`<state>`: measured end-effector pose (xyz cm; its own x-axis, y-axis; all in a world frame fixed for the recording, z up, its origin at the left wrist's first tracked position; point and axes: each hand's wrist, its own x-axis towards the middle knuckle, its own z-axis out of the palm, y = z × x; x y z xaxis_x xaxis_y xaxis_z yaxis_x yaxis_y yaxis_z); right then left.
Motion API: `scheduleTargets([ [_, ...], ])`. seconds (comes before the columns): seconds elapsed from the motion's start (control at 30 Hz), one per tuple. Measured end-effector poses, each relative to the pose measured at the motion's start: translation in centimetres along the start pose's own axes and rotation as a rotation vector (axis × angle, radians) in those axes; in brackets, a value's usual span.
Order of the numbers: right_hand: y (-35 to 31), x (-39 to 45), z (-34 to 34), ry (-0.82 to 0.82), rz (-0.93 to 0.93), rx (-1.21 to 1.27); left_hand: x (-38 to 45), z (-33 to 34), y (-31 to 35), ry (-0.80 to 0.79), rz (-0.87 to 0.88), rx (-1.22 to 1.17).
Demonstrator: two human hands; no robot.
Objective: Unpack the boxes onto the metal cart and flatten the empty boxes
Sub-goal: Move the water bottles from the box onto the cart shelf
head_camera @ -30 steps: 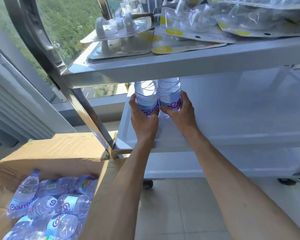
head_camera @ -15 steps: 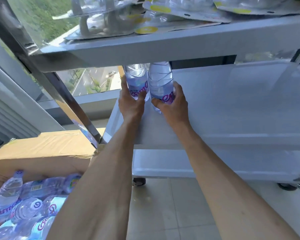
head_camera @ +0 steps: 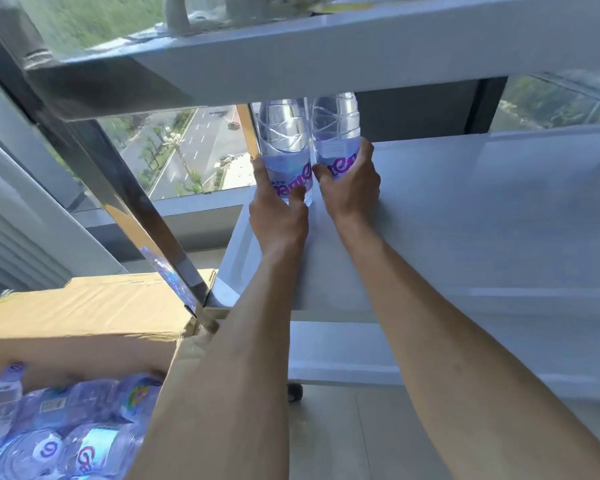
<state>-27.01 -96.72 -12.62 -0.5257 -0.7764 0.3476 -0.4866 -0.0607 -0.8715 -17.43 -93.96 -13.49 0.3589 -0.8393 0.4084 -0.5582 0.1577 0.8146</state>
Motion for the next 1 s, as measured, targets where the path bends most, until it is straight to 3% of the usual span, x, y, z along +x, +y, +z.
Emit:
scheduleTargets([
  [0.1,0.3,0.0,0.1,0.033,-0.005,-0.112,-0.1,0.3,0.8,-0.012,-0.013,0.052],
  [0.37,1.2,-0.2,-0.9,-0.04,-0.02,-0.106,3.3,2.8,1.2,-0.086,-0.12,-0.085],
  [1.0,0.8,1.2,0.2,-0.05,0.023,-0.329,3.9,3.7,0.2,-0.036,-0.089,-0.139],
])
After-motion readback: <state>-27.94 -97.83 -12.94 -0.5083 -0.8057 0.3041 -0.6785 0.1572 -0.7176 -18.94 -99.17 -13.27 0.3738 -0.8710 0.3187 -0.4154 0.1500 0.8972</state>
